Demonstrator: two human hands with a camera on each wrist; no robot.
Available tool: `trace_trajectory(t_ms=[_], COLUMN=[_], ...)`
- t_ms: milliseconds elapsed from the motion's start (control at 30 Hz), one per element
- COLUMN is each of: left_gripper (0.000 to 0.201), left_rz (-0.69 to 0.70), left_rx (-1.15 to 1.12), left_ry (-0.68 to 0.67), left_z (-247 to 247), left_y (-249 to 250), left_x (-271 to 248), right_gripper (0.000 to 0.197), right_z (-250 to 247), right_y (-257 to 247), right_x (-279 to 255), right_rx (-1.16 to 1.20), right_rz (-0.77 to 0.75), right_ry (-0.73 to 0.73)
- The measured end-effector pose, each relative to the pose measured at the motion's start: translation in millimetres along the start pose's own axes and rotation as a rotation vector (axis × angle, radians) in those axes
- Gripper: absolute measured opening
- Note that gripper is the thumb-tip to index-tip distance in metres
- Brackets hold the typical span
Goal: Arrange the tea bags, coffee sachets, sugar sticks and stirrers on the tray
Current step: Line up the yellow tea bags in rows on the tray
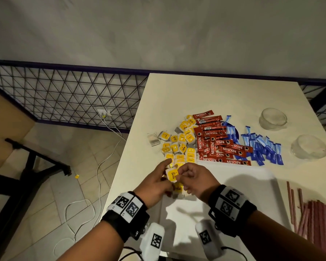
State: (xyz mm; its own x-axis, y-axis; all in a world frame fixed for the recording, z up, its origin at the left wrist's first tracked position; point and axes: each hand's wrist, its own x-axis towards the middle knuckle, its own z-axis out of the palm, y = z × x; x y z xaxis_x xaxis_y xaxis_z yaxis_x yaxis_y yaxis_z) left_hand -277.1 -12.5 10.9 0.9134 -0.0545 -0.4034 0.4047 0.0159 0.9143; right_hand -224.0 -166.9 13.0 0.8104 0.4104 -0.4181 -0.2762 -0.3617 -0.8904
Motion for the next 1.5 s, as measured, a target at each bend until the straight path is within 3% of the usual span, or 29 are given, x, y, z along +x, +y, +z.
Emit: trace_trajectory(t_ms=[133,300,400,467,533,633,767,867,1000,1067,1200,1267,1500], left_gripper=[0.029,0.021,0.017,0.006,0.024,0.025,0.013,0.007,0.035,0.036,0.033,0.031,0.033], left_rz=[0.211,0.282,0.368,0.447,0.479,0.487,0.341,0.282,0.229,0.15,-0.109,-0.204,-0.254], left_rx=[0.169,0.313,0.527,0.739,0.922,0.937,0.57,0.493,0.466,0.495,0.627,0.718,0.849], left_ry=[0.286,0.372,0.348,0.246,0.126,0.05,0.144,0.157,0.194,0.202,0.186,0.13,0.143], left_z=[-8,-6,-12,-21,-28,-29,-25,-22,-21,-23,-27,-25,-13], left_y=[-5,-6,1,9,16,27,21,11,-1,-10,-34,-41,-42], left_x=[-5,-3,-3,-3,-1,0,-4,-5,-1,3,8,10,13], right_gripper=[0.013,0.013,0.018,0.036,0.045,0.023,0.028,0.023,0.021,0.019,0.006,0.006,0.009], right_z=[-3,-3,-5,-7,-5,0,2,3,5,5,-6,-14,-15], right_y=[-3,-3,0,1,-2,-6,-6,-4,-2,1,20,36,62], right_x=[0,-3,-4,-6,-9,-10,-7,-3,1,2,1,0,-5], right_rx=[0.087,0.083,-0.099,-0.258,-0.37,-0.388,-0.2,-0.007,0.061,0.014,-0.392,-0.482,-0.591], right_rz=[-0.009,-0.027,-0.092,-0.202,-0.315,-0.379,-0.299,-0.261,-0.221,-0.173,-0.028,0.019,-0.025], right_ry=[0.008,-0.003,0.09,0.111,0.062,0.047,0.026,0.043,0.068,0.096,0.165,0.153,0.151])
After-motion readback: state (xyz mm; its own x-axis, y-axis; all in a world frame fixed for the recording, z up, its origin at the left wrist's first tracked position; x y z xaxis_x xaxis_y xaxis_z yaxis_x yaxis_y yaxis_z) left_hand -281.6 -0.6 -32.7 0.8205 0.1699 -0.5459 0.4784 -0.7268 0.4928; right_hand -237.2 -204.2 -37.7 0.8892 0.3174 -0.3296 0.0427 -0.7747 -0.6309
